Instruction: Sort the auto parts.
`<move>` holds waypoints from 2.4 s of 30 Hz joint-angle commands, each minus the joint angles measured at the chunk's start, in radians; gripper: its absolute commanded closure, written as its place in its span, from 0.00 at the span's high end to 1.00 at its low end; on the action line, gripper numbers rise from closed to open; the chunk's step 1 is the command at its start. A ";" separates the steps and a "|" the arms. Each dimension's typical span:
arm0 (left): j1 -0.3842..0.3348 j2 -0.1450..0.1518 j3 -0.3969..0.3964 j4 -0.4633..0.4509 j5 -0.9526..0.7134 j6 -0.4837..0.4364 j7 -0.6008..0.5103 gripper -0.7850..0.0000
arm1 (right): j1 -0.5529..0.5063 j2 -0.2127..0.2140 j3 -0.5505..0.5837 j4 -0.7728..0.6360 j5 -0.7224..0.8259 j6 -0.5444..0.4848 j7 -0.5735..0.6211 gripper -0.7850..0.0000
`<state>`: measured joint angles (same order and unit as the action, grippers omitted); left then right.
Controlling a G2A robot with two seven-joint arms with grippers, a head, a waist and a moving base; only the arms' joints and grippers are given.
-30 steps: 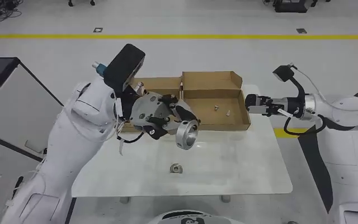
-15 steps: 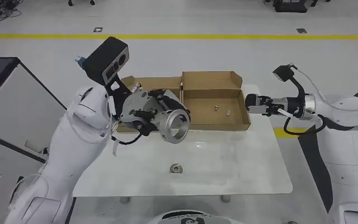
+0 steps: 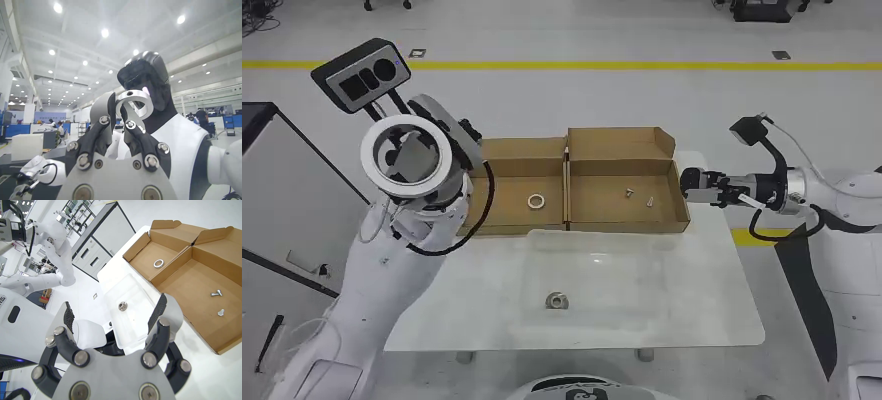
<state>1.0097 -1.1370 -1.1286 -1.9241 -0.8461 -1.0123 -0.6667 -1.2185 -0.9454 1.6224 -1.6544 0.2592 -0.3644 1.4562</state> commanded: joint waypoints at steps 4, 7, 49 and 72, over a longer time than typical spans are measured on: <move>0.012 -0.027 -0.036 0.049 -0.073 0.000 -0.123 0.00 | 0.000 0.000 0.000 0.000 0.000 0.000 0.000 1.00; 0.013 -0.036 -0.057 0.078 0.012 0.000 -0.141 0.00 | 0.000 0.000 0.000 0.000 0.000 0.000 0.000 1.00; 0.028 -0.056 -0.076 0.059 0.381 0.023 -0.150 0.00 | 0.000 0.000 0.000 0.000 0.000 0.000 0.000 1.00; 0.032 -0.068 -0.056 0.083 0.091 0.000 -0.105 0.00 | 0.000 0.000 0.000 0.000 0.000 0.000 0.000 1.00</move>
<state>1.0419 -1.2046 -1.1847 -1.8410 -0.7548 -1.0123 -0.7720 -1.2185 -0.9454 1.6224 -1.6544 0.2592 -0.3644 1.4562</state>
